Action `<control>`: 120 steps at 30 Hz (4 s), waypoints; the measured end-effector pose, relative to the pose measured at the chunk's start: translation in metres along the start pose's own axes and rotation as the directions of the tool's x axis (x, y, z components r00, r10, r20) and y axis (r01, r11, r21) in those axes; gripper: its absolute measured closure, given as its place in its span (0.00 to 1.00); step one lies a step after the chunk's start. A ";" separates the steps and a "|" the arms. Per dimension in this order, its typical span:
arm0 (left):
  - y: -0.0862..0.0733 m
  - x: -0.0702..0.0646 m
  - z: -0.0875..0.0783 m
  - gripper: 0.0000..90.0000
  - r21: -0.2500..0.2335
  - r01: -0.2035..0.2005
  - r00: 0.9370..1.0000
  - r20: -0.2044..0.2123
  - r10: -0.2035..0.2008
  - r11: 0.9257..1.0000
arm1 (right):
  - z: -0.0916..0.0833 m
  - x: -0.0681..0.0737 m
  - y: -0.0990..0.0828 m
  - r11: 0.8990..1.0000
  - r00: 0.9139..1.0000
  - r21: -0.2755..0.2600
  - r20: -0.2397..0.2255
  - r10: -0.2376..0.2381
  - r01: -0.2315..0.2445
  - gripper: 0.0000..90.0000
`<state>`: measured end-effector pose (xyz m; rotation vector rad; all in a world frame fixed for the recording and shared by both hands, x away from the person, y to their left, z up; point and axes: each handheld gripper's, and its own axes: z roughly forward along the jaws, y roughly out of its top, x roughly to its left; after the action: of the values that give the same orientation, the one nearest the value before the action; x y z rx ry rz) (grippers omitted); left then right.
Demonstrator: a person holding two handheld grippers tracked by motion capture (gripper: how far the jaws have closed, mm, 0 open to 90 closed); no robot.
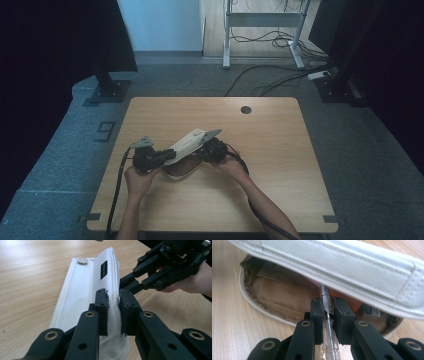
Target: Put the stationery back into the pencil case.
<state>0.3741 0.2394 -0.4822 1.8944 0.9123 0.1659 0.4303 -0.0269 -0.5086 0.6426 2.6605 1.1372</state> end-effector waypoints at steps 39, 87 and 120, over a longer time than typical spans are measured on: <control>0.000 -0.001 0.005 0.86 0.014 -0.006 1.000 0.020 0.006 1.000 | -0.026 -0.009 -0.024 0.998 0.998 -0.009 0.008 0.066 -0.066 0.70; -0.002 0.000 0.006 0.86 0.022 -0.002 1.000 0.029 0.001 1.000 | -0.015 0.003 -0.055 0.998 1.000 0.055 0.008 0.020 -0.020 0.95; -0.002 0.000 0.007 0.87 0.032 0.001 0.999 0.036 -0.002 0.999 | -0.004 0.002 -0.044 0.997 0.998 0.056 0.044 0.048 -0.051 0.84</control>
<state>0.3765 0.2347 -0.4871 1.9204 0.8972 0.1162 0.4135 -0.0555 -0.5377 0.7386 2.6637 1.0502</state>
